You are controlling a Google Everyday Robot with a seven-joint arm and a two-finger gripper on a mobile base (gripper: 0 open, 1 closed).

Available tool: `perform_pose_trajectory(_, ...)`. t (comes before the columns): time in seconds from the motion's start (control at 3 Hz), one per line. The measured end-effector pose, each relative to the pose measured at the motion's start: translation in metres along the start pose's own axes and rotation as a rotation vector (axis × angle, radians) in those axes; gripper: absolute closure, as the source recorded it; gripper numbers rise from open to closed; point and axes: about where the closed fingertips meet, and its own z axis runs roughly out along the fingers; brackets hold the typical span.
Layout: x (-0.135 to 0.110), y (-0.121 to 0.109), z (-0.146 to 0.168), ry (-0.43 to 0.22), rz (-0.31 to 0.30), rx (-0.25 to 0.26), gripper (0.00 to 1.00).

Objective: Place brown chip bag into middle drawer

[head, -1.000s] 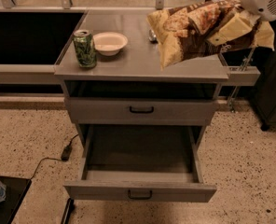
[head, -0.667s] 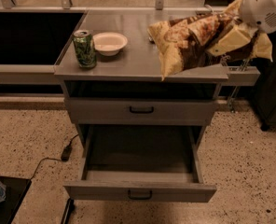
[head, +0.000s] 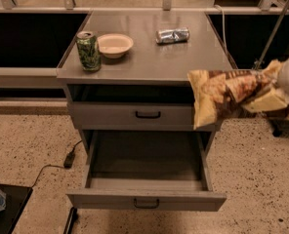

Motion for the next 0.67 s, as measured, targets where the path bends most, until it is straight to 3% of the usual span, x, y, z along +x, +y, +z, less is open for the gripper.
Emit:
perform_pose_trajectory(0.33,0.0741,0.0250,0.0515,0.065,0.089,-0.056,1.00)
perform_pose_trajectory(0.67,0.0791,0.0290,0.0593,0.067,0.095,-0.070,1.00)
